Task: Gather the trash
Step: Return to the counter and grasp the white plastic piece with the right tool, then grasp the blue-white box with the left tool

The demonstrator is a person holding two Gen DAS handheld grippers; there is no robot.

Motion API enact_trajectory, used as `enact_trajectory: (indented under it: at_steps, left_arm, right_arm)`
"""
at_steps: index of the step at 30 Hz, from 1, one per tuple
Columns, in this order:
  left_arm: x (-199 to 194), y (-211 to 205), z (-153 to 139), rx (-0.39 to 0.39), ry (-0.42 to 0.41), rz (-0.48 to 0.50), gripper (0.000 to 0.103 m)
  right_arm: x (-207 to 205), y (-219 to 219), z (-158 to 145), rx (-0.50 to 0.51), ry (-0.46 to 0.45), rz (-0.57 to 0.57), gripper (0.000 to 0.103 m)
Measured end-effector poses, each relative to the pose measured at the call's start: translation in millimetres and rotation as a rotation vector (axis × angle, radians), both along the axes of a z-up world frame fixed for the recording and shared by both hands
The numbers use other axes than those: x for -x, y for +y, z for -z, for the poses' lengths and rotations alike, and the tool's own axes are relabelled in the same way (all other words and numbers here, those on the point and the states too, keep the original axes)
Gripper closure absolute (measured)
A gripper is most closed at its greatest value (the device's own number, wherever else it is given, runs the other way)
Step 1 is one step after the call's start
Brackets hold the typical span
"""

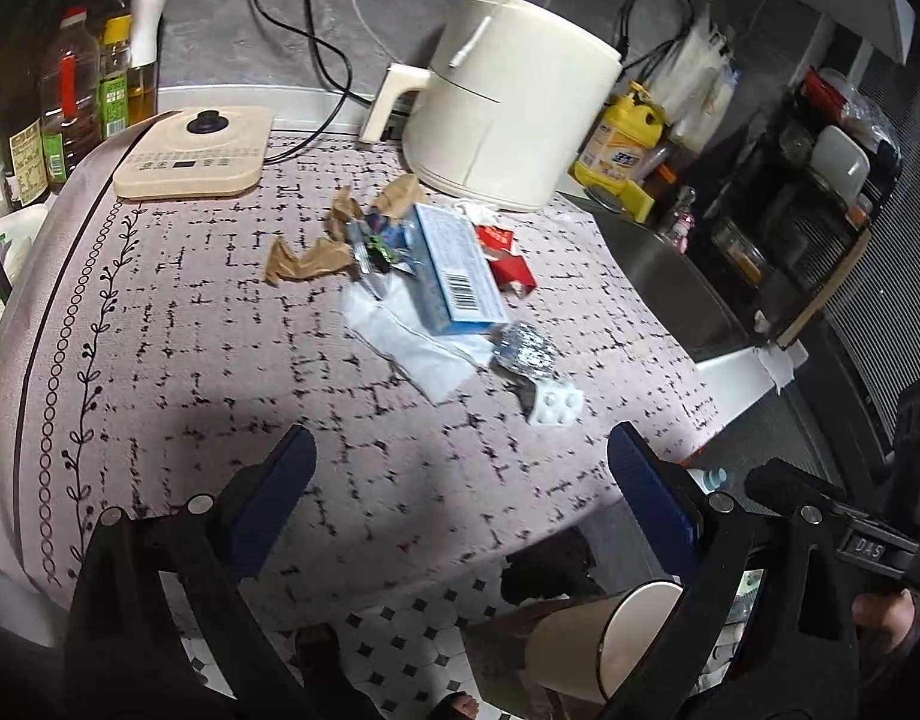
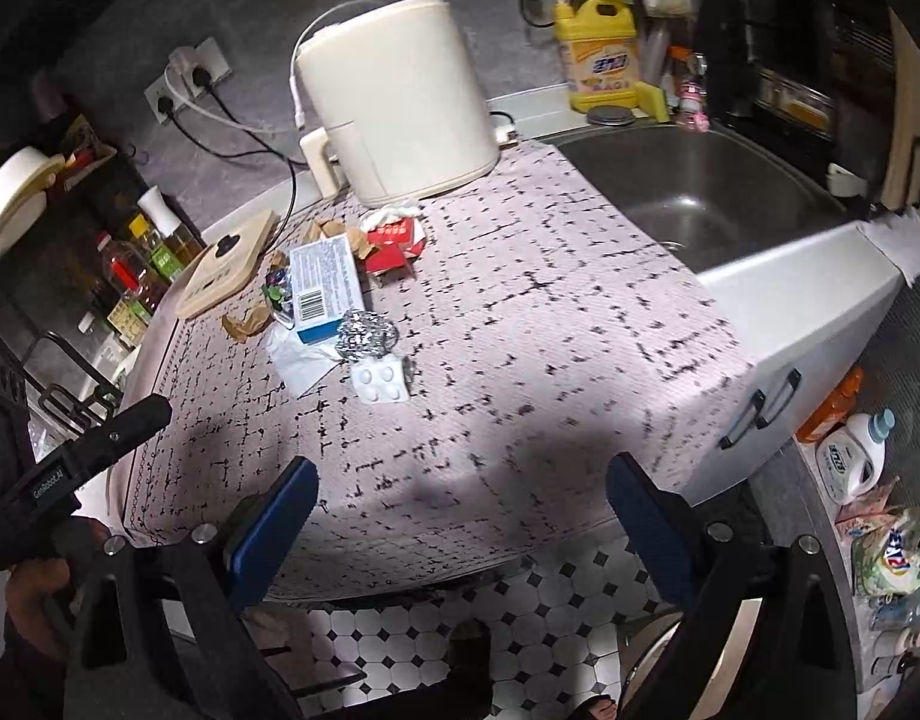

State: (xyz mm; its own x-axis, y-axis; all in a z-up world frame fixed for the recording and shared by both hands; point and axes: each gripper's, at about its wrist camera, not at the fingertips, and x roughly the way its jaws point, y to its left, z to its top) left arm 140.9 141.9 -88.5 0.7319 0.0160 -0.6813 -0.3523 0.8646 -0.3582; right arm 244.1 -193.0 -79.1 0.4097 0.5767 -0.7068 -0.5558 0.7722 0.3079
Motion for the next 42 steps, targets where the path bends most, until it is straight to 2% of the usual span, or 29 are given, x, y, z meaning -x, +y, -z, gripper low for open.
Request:
enact_trajectory:
  at_steps: [6, 12, 16, 19, 23, 31, 37, 42]
  left_arm:
    - [-5, 36, 8, 0.007, 0.009, 0.004, 0.01]
    - [-20, 69, 10, -0.001, 0.02, 0.035, 0.017]
    - [-36, 84, 13, -0.009, 0.043, 0.08, 0.025]
    - [-51, 90, 17, -0.004, 0.061, 0.122, 0.032]
    - [-74, 91, 21, 0.024, 0.066, 0.182, 0.034]
    - [-120, 81, 41, 0.155, 0.08, 0.267, 0.04]
    - [-144, 80, 59, 0.257, 0.108, 0.254, 0.044]
    - [-157, 79, 66, 0.296, 0.113, 0.236, 0.045]
  right_arm:
    - [-16, 56, 15, 0.039, 0.048, -0.033, 0.025]
    - [-29, 104, 34, 0.068, 0.071, -0.03, 0.026]
    - [-40, 131, 47, 0.084, 0.075, -0.015, 0.03]
    - [-47, 146, 61, 0.115, 0.105, -0.006, 0.062]
    - [-50, 146, 58, 0.099, 0.103, 0.027, 0.063]
    - [-51, 112, 47, 0.109, 0.112, 0.131, 0.063]
    - [-49, 83, 38, 0.12, 0.103, 0.217, 0.062]
    - [-42, 63, 34, 0.127, 0.095, 0.26, 0.062]
